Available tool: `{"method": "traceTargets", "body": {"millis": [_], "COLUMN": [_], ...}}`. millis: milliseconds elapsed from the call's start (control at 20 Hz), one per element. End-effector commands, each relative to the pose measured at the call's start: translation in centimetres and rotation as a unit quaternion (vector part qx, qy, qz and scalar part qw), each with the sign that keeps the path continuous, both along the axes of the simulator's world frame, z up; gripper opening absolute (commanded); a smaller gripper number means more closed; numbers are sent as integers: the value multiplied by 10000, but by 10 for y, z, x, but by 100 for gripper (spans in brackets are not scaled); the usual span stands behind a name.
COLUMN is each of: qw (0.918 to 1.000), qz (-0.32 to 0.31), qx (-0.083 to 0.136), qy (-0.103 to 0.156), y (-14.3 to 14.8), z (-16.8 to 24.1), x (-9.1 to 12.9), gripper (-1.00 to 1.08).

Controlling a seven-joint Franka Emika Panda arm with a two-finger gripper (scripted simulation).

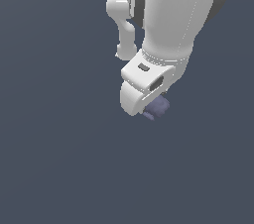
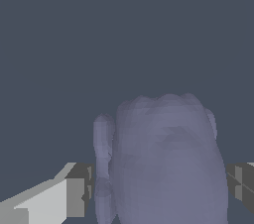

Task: Pick up the object and move it to a goal position.

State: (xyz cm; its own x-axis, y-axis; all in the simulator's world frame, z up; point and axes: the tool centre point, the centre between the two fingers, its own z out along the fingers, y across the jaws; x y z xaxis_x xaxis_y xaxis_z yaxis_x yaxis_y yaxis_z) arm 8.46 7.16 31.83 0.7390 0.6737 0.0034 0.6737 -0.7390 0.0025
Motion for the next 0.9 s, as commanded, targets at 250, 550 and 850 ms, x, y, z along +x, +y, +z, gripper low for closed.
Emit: {"method": "traceTargets", "body": {"millis": [250,550,850], "qw": [10000,10000,10000], "qz": [-3,-4,-4], "qx": [0,0,0], "qy": [14,17,17], "y": [11,18,23], "z": [51,79,100], "x": [9,16,20], "gripper": [-100,-100,-100]}}
